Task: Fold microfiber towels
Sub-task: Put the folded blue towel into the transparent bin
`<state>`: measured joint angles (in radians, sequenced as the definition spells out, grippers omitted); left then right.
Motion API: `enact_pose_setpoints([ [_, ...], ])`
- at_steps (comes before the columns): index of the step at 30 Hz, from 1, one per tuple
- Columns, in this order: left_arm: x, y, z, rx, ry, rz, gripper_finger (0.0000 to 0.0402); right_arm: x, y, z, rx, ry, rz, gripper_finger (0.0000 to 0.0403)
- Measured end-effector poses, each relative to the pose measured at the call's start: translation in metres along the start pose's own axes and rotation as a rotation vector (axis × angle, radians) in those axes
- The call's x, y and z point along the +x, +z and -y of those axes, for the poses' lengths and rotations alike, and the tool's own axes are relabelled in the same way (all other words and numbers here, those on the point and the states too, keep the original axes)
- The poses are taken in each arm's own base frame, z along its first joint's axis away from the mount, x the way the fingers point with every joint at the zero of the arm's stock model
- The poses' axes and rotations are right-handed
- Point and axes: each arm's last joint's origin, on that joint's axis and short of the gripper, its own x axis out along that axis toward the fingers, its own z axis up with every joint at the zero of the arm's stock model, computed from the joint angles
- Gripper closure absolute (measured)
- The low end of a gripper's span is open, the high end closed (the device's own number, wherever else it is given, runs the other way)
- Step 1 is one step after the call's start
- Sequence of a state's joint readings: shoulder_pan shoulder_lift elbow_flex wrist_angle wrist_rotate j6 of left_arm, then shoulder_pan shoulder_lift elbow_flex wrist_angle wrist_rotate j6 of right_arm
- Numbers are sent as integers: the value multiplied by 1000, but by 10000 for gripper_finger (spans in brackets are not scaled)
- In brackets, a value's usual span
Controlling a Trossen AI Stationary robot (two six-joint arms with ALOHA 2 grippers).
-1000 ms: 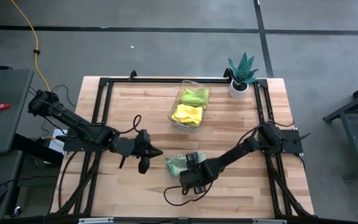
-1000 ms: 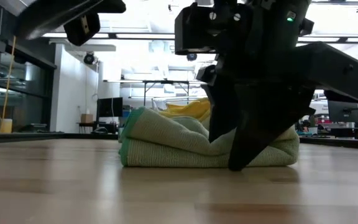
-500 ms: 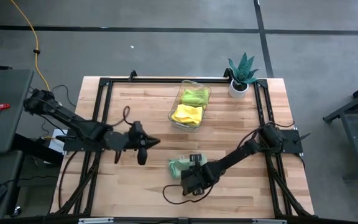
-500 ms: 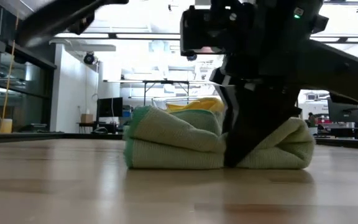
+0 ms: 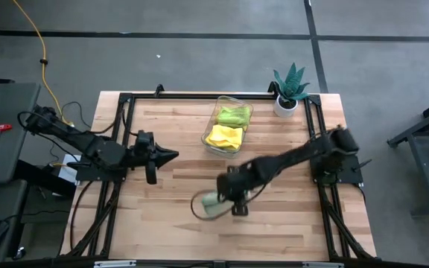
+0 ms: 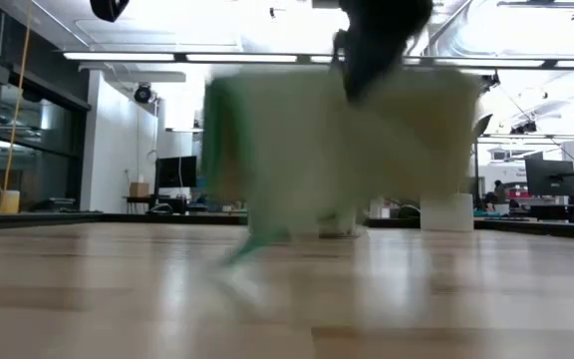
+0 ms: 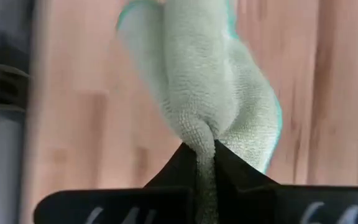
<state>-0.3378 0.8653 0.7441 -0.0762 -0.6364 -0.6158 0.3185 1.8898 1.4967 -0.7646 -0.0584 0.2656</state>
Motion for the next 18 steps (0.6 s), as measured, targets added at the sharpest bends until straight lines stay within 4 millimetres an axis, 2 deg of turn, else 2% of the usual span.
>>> enact_pose_setpoints([
  [4,-6,2,-1,2,-5,-3,401,-56,9,23,45,116,142,402],
  [9,-10,-1,2,12,-26,-21,401,-116,7,62,161,76,303,402],
  [13,-12,-3,4,18,-42,-34,401,-158,4,104,257,-75,405,402],
  [18,-13,-4,6,20,-55,-40,401,-200,7,152,288,-378,427,403],
])
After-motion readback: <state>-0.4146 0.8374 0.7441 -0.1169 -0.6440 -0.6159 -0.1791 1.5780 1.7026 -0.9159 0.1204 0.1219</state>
